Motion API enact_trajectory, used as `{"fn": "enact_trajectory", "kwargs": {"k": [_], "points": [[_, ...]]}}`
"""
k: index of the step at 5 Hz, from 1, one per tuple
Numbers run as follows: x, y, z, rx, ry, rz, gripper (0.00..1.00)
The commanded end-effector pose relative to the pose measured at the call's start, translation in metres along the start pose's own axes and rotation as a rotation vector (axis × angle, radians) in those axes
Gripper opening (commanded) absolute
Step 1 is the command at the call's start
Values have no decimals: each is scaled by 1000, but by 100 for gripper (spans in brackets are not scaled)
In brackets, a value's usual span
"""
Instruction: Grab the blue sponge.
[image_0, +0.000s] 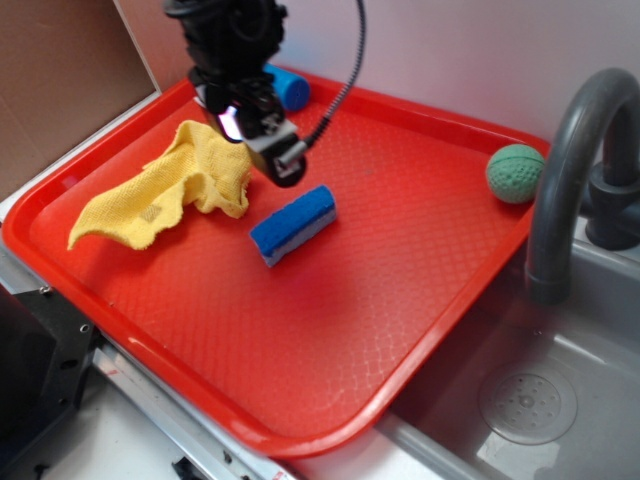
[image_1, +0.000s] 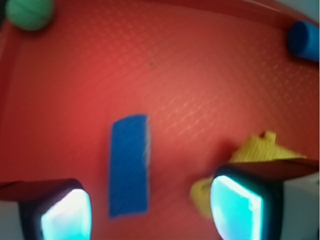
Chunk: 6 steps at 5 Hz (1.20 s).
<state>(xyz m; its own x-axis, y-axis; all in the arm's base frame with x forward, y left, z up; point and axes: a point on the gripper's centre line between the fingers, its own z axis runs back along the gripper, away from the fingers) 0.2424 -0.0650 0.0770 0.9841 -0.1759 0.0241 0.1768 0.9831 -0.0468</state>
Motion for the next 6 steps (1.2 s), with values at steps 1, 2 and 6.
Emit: {"fn": "enact_trajectory", "kwargs": {"k": [1, 2, 6], "points": [[13, -12, -25, 15, 33, -65, 100], [9, -28, -34, -14, 46, -120, 100], [-9, -45, -63, 107, 124, -63, 91]]}}
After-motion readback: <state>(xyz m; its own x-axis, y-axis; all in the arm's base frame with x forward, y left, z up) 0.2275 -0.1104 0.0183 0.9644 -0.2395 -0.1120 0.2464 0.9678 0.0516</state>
